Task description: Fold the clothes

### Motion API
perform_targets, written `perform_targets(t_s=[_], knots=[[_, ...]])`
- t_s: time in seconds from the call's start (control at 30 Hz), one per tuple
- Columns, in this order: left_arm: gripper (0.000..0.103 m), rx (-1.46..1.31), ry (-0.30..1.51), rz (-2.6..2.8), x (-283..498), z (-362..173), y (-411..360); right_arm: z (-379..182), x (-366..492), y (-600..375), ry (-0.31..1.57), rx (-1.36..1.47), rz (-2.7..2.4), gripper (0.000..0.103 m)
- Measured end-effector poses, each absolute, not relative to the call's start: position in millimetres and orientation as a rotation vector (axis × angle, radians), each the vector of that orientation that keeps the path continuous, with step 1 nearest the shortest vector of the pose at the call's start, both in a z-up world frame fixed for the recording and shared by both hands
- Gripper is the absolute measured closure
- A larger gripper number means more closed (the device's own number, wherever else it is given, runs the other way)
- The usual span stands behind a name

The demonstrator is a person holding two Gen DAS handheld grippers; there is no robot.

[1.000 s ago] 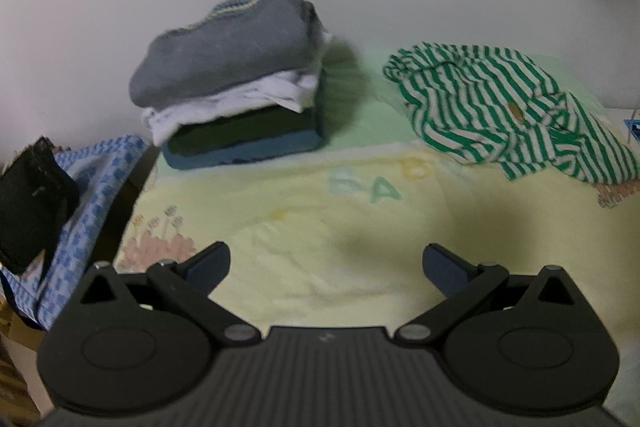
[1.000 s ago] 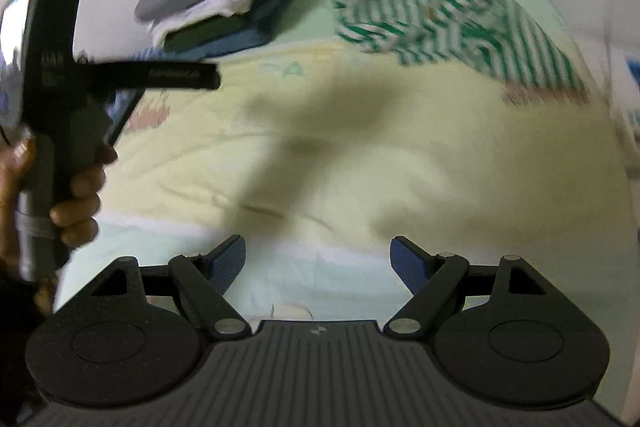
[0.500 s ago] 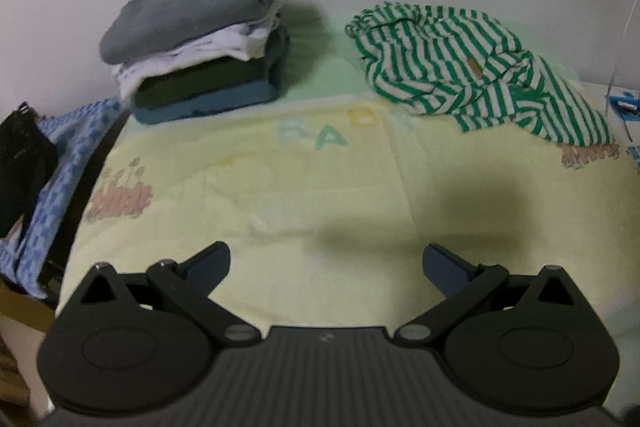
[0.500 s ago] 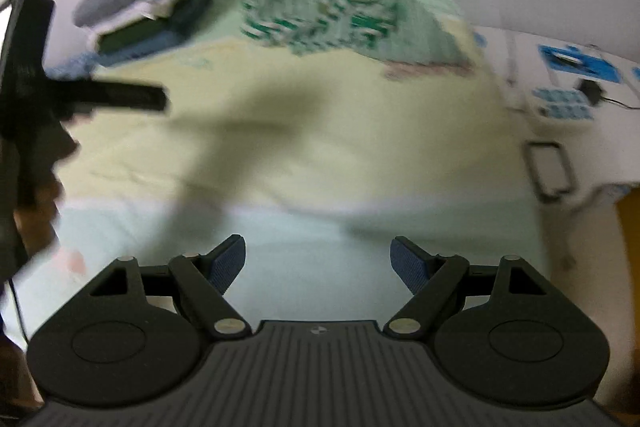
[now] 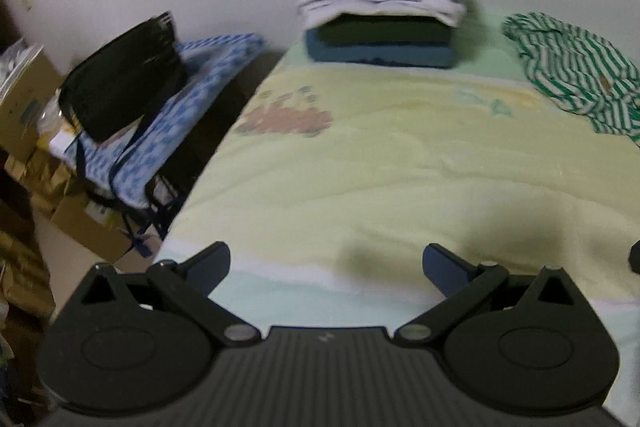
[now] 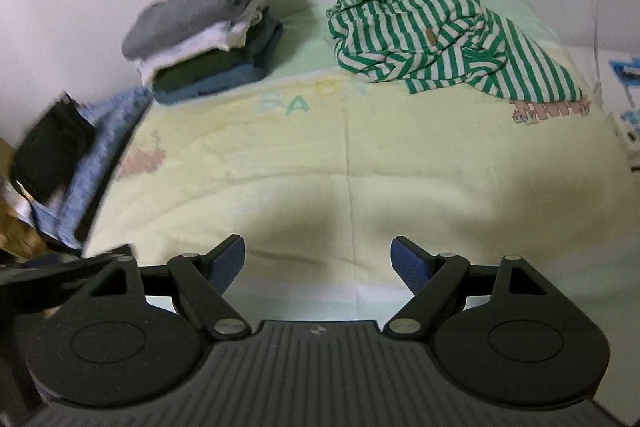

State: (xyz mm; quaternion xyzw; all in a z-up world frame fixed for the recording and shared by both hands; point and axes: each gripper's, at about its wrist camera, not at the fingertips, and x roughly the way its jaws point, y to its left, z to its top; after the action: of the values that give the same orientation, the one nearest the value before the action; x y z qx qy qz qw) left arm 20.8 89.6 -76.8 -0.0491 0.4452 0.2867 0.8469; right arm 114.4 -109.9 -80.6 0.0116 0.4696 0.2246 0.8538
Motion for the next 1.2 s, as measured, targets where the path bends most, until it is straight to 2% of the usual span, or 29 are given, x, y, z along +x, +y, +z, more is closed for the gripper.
perform_targets(t_s=[0.13,0.23,0.47,0.67,0.8,1.2], knots=[[0.000,-0.102,0.945,0.594,8,-74,108,-88,102,-75,1.071,-0.060,0.479,0.021],[0.000,-0.083,0.939,0.553,1,-72,116,-87,92,-63,1.088,-0.023,0.520,0.021],[0.000,-0.114,0.929,0.445,-11,-67,144,-76,76,-55,0.999,0.131,0.413,0.020],[0.000,-0.093,0.844,0.403,-25,-55,152,-64,53,-50,0.886,0.197,0.342,0.020],[0.000,-0.033,0.810,0.361,-36,-51,150,-63,46,-35,0.925,0.165,0.360,0.020],[0.000,-0.117,0.859,0.389,-31,-52,176,-51,54,12,0.840,-0.055,0.282,0.020]])
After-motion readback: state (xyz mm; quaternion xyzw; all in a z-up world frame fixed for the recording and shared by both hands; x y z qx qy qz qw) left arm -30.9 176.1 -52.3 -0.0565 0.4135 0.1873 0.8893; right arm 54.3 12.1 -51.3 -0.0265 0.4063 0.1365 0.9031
